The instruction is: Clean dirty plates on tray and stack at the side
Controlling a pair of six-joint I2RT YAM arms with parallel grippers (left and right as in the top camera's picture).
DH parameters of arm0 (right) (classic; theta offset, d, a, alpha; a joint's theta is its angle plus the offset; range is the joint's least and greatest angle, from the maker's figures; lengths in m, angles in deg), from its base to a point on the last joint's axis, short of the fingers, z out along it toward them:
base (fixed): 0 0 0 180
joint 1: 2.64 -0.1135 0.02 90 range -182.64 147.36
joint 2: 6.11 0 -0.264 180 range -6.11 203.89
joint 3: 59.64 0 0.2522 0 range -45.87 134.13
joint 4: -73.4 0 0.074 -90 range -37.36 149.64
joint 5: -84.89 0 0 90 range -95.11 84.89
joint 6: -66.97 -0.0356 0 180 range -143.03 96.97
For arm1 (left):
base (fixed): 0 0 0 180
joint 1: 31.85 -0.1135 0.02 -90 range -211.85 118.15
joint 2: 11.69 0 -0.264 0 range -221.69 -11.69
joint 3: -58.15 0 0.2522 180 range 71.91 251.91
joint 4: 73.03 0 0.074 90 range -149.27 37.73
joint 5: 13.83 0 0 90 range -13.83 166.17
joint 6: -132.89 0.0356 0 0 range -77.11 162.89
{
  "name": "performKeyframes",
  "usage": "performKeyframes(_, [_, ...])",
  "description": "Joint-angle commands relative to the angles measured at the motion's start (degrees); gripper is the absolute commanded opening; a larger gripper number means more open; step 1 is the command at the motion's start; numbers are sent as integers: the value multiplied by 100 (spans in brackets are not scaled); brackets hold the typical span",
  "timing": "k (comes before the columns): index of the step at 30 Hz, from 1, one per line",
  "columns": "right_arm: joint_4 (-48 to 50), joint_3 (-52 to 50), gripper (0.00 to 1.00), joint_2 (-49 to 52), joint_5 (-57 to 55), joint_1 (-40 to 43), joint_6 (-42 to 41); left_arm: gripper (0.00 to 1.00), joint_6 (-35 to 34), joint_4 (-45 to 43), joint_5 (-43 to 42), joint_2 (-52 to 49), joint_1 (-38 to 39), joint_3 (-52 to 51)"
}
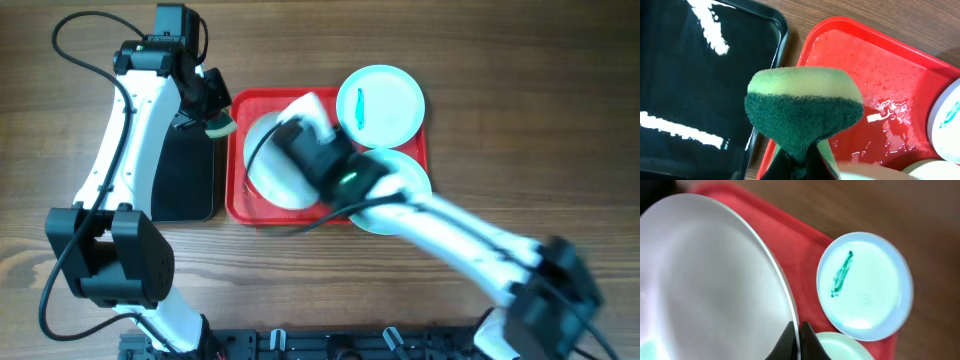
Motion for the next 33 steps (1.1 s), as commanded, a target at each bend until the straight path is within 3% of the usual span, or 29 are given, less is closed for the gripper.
performKeyframes(1, [-299,55,4,-769,2568,1419,-492,4,-55,0,50,-2,-46,-11])
performKeyframes(5, [-953,52,4,-903,3338,3008,-616,4,-55,2,50,-2,-46,-11])
performKeyframes(9, [-1510,42,4,-782,3340,4629,-636,4,-55,2,50,-2,-46,-11])
performKeyframes(16, [-1226,-682,4,-297,3296,6500,-671,4,-55,2,50,-2,-46,-11])
performKeyframes(20, [-595,-1266,4,-94,3204,6951,-750,4,-55,2,50,-2,-46,-11])
performKeyframes(29, [920,-2234,5,225,2924,7007,-732,4,-55,0,50,-2,-35,-11])
performKeyframes(31, [951,-2238,19,345,2931,7007,-732,4,-52,-2,52,-2,-35,-11])
performKeyframes(33, [883,-2227,22,334,3012,7007,-745,4,-52,-2,52,-2,-37,-11])
